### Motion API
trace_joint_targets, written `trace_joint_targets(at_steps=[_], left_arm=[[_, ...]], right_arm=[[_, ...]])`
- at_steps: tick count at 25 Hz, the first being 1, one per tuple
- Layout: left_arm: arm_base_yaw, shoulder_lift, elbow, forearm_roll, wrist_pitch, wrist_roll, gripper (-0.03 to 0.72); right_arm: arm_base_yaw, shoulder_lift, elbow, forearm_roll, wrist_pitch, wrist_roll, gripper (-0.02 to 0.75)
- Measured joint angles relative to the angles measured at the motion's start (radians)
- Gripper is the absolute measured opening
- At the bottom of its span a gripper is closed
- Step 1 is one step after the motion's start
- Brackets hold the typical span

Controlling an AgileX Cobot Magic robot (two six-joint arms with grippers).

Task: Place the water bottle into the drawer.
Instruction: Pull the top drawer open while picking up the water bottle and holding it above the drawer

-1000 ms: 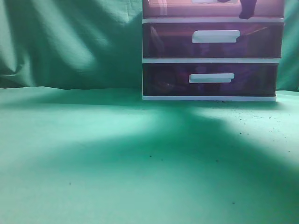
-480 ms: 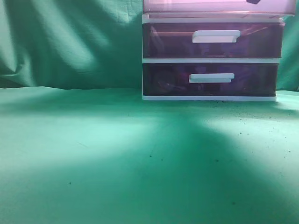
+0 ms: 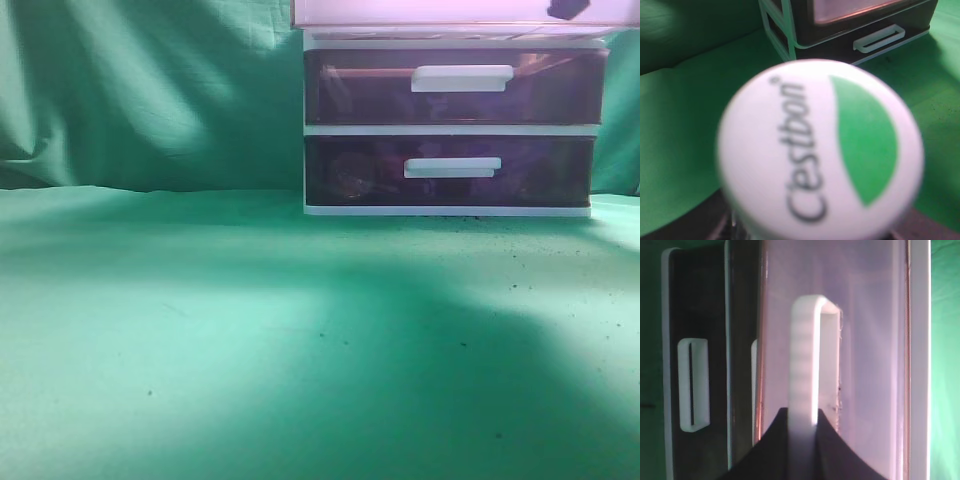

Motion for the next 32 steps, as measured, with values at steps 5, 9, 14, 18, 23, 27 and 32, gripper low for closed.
trace_joint_targets(at_steps=[5,9,14,18,23,27,32], left_arm=[[0.000,0.000,0.000,0.000,-0.050,0.000,0.329],[0.000,0.005,-0.018,0.002,-0.149,0.000,0.329],[0.000,0.089,-0.169,0.010,-0.292,0.000,0.329],[0.000,0.254,-0.378,0.020,-0.319,0.000,0.329],[0.000,0.494,-0.652,0.021,-0.325,0.000,0.329],[0.000,0.655,-0.819,0.019,-0.321,-0.004,0.329],[0.000,0.778,-0.887,-0.020,-0.271,-0.016,0.329]], right_arm=[[0.000,-0.045,0.077,0.013,-0.048,-0.031,0.081],[0.000,-0.079,0.121,0.013,-0.068,-0.035,0.081],[0.000,-0.105,0.136,0.013,-0.048,-0.036,0.081],[0.000,-0.106,0.138,0.013,-0.047,-0.036,0.081],[0.000,-0.106,0.138,0.013,-0.047,-0.038,0.081],[0.000,-0.106,0.138,0.013,-0.047,-0.038,0.081],[0.000,-0.107,0.138,0.021,-0.044,-0.036,0.081]])
